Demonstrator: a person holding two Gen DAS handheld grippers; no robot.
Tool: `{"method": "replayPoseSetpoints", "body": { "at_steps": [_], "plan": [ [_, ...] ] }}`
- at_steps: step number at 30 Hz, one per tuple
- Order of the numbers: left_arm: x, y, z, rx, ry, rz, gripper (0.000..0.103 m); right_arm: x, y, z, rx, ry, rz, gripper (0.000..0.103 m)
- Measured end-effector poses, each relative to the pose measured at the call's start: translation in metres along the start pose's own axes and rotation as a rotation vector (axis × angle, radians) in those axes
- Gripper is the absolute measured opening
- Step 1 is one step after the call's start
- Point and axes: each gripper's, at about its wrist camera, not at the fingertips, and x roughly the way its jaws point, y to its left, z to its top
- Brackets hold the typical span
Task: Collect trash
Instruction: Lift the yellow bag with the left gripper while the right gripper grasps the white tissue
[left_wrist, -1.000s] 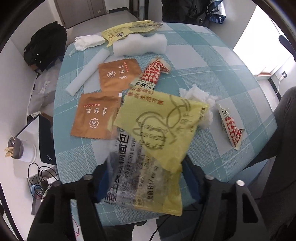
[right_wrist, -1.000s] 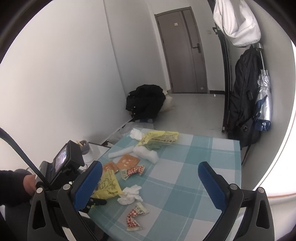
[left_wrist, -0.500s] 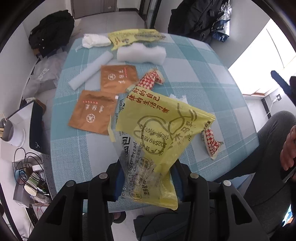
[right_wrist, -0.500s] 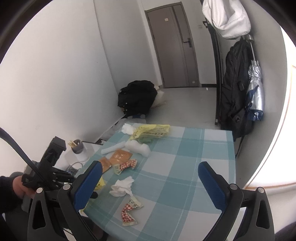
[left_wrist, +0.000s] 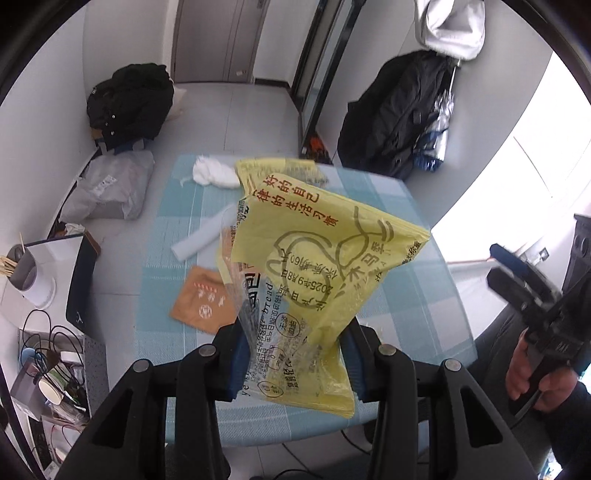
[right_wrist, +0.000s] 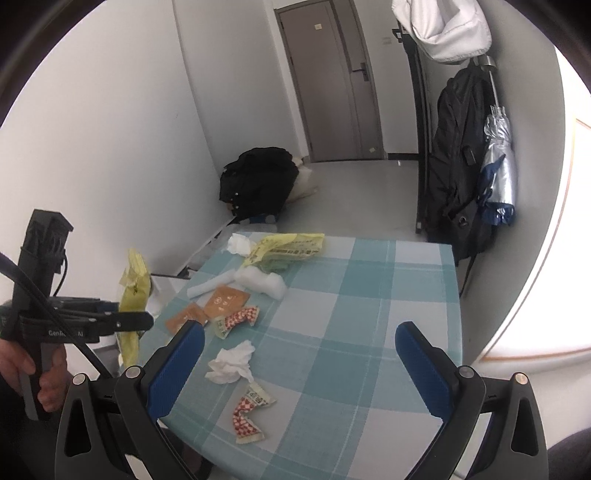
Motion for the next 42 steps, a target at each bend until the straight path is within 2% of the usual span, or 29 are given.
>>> {"method": "replayPoseSetpoints", "body": {
  "at_steps": [3, 9, 12, 16, 21, 22, 26, 28, 31, 37, 39, 42],
  "plan": [
    [-0.005, 0.008, 0.002, -0.005, -0.046, -0.008, 0.038, 0.002, 0.006, 0.002, -0.033, 0.013, -0.006, 0.103],
    [-0.008, 0.02, 0.01, -0.051, -0.077, -0.048, 0.038, 0.009, 0.022, 0.008, -0.142, 0.047, -0.002, 0.103],
    [-0.011, 0.026, 0.015, -0.079, -0.098, -0.095, 0.038, 0.021, 0.032, 0.012, -0.177, 0.103, 0.036, 0.103],
    [-0.012, 0.036, 0.022, -0.109, -0.118, -0.093, 0.038, 0.045, 0.051, 0.012, -0.252, 0.196, 0.079, 0.103],
    [-0.007, 0.044, 0.024, -0.13, -0.123, -0.084, 0.038, 0.08, 0.076, 0.0, -0.405, 0.301, 0.152, 0.101],
    [-0.004, 0.048, 0.023, -0.138, -0.116, -0.081, 0.038, 0.088, 0.084, -0.004, -0.474, 0.327, 0.162, 0.1],
    [-0.003, 0.053, 0.024, -0.165, -0.108, -0.078, 0.038, 0.108, 0.101, -0.015, -0.616, 0.381, 0.179, 0.099],
    [-0.006, 0.053, 0.024, -0.151, -0.122, -0.036, 0.038, 0.12, 0.106, -0.022, -0.667, 0.417, 0.169, 0.093],
    [-0.005, 0.055, 0.025, -0.159, -0.123, -0.035, 0.038, 0.138, 0.113, -0.031, -0.724, 0.484, 0.166, 0.084],
    [-0.002, 0.059, 0.025, -0.166, -0.108, -0.02, 0.038, 0.157, 0.113, -0.041, -0.764, 0.585, 0.165, 0.049],
    [-0.003, 0.059, 0.026, -0.166, -0.11, -0.008, 0.038, 0.155, 0.11, -0.042, -0.762, 0.577, 0.15, 0.03],
    [-0.002, 0.06, 0.026, -0.171, -0.111, -0.005, 0.038, 0.153, 0.103, -0.04, -0.722, 0.579, 0.169, 0.026]
  ]
}}
